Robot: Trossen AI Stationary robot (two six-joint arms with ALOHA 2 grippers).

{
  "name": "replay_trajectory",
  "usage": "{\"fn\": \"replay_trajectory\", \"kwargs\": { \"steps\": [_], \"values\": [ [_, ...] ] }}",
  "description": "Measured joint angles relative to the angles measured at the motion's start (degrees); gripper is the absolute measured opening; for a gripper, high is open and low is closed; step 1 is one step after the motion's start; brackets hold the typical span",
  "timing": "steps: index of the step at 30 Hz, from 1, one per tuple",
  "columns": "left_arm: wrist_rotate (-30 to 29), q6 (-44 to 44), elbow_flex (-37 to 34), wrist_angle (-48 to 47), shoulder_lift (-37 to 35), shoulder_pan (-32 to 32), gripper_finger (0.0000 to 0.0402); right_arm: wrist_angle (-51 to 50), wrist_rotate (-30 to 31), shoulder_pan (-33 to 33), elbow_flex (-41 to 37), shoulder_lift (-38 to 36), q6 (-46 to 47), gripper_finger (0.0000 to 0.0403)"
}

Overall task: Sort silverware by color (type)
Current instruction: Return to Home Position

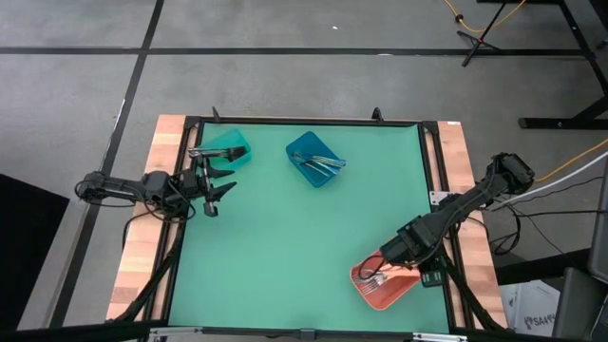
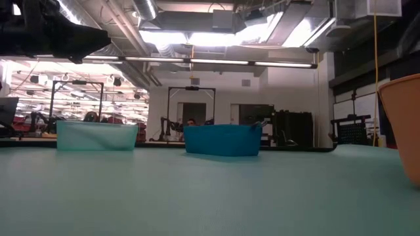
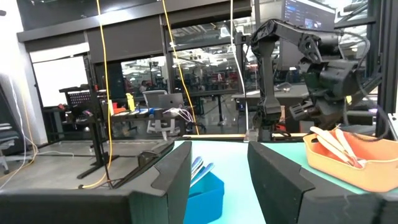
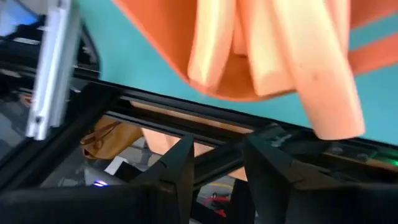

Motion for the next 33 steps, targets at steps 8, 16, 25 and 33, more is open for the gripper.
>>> {"fn": "replay_trajectory", "kwargs": {
  "steps": [8,16,25,33],
  "values": [
    [0.0,-0.1,0.0,0.0,0.0,0.0,0.0151,-1.6,5.9,0.0,8.8,0.0,-0.4,0.0122],
    [0.0,-0.1,0.0,0.0,0.0,0.0,0.0151,-6.6,14.2,0.0,19.0,0.0,-4.4,0.0122],
    [0.0,-0.1,0.0,-1.7,0.0,0.0,0.0151,-10.5,21.7,0.0,30.8,0.0,-9.3,0.0122],
    [0.5,-2.4,0.0,-4.2,0.0,0.0,0.0151,-11.5,33.6,0.0,37.1,-4.2,-15.9,0.0122]
  ]
}}
